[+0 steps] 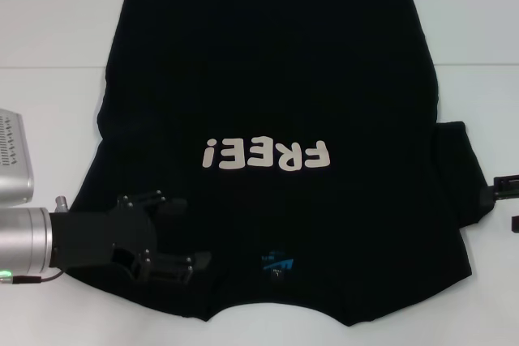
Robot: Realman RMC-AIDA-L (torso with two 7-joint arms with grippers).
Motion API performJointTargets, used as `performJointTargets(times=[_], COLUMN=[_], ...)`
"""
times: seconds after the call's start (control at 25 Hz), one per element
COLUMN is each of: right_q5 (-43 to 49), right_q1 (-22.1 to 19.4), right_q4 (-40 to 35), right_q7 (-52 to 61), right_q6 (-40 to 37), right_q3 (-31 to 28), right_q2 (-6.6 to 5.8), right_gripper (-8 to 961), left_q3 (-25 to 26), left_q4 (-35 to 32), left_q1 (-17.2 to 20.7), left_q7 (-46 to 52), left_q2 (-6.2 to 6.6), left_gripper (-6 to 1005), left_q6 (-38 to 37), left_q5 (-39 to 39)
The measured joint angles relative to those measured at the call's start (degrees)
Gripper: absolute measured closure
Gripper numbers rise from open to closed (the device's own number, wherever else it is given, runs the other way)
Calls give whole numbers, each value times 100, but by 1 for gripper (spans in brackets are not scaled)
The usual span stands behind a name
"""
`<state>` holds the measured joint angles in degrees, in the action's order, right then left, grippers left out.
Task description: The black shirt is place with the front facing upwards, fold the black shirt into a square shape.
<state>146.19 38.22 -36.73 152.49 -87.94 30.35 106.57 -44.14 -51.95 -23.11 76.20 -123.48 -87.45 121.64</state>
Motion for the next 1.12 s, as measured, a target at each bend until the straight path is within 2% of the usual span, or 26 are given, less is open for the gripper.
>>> performJointTargets(times=[0.6,1.12], right_q5=[8,1], right_q1=[184,195], right_q4=[553,636], right_q7=[-63,-69], right_q6=[600,859], right_q3=[20,147], right_q2=[89,128], right_gripper=[35,37], left_q3=[20,19], left_q4=[1,1], left_q1=[22,44], left_q7=[0,1], left_q2=[0,-5], left_gripper=[49,48], left_q6=[1,-16], left_q5=[-1,-3])
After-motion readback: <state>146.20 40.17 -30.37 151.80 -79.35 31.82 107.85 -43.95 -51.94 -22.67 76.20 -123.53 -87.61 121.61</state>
